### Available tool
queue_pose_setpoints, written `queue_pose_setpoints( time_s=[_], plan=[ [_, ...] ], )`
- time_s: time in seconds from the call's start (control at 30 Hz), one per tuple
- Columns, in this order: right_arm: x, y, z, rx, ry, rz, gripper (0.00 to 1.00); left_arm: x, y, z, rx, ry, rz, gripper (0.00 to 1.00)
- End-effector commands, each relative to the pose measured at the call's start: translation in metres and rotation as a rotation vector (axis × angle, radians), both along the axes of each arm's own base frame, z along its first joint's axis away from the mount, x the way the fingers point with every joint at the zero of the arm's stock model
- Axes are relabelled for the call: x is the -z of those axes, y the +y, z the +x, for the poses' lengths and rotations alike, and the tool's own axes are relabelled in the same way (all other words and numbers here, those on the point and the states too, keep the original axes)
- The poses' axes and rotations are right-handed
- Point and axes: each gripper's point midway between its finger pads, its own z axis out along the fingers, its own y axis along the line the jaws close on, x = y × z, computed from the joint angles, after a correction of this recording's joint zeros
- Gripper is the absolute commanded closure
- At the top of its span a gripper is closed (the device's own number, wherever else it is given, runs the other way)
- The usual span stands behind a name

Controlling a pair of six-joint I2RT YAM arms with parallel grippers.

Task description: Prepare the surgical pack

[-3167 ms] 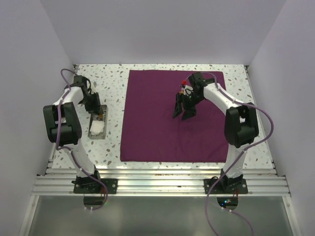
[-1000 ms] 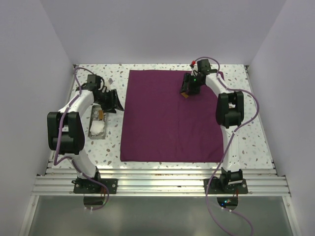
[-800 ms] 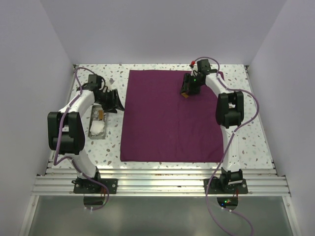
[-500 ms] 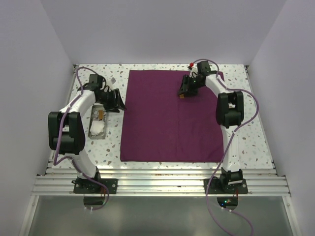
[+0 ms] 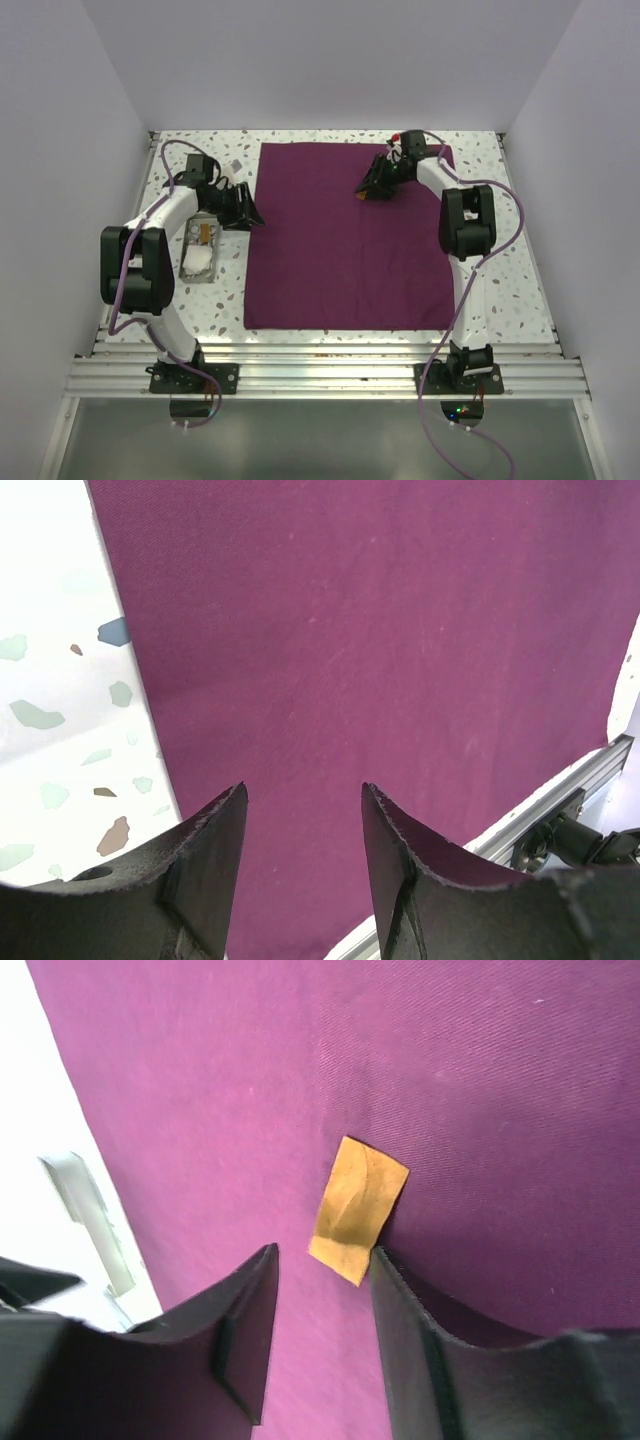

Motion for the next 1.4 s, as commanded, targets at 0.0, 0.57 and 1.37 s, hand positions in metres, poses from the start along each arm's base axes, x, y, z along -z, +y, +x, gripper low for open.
queue_pose_setpoints(
  time_s=[0.0, 0.57, 1.37],
  plan=[
    [0.038, 0.006, -0.012, 0.12, 0.143, 0.03, 0.57, -0.005, -0.006, 0.003, 0.01, -0.024, -0.033, 0.47],
    [-0.015, 0.009, -0.006, 0.153, 0.061, 0.076, 1.0, -0.027, -0.015, 0.008, 0.04, -0.085, -0.093, 0.43],
    [-0.194, 0.15, -0.223, -0.433, -0.182, 0.37, 1.0, -0.106, -0.103, -0.027, 0.06, -0.153, -0.637, 0.35]
  ],
)
